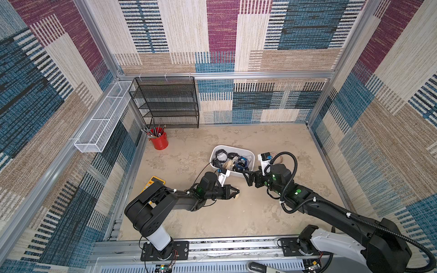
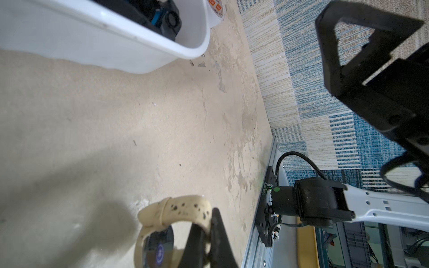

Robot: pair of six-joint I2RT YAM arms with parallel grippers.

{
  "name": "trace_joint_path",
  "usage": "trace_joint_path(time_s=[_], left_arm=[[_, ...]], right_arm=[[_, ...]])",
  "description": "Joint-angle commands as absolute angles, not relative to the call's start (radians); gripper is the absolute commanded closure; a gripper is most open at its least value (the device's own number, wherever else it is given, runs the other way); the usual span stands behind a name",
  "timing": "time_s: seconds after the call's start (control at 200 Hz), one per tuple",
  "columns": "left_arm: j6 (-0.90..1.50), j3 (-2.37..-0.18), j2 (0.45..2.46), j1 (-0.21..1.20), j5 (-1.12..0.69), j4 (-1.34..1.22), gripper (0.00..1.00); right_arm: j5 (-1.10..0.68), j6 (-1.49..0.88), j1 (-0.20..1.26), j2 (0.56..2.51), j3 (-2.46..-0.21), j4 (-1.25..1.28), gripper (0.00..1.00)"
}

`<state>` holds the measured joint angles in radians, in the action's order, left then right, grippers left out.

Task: Put the watch into the storage box
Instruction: Pick up the watch at the center of the board.

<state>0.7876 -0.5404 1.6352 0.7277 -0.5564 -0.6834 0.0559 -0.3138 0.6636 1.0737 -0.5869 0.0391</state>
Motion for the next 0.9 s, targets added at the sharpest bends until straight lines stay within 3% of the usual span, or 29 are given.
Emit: trace_joint_path(time_s=[0.0,0.215,0.416,0.601,0.896], left_arm=[[0.725,-0.565,1.591,0.727,-0.560,-0.581,1.00],[0.515,-0.666,1.408,0.727,-0.389,-0.166,1.00],[0.354,-0.787,1.346,0.726,-0.218,0.104,1.00],[0.291,-0.854,1.374,0.724,-0.147,0.179,1.00],[0.187,-0.985,1.457,0.705,-0.046,0.254,1.00]], right_arm=[[0.065,-0.318,0.664,1.069,-0.586,0.057,0.00],[0.039,-0.315,0.665,1.059,-0.575,0.068,0.01],[-0.157,-0.275,0.666,1.077,-0.562,0.146,0.00],[-0.272,-0.261,0.670,1.087,-0.556,0.189,0.00],[-0.244,-0.269,0.672,1.092,-0.556,0.185,0.00]])
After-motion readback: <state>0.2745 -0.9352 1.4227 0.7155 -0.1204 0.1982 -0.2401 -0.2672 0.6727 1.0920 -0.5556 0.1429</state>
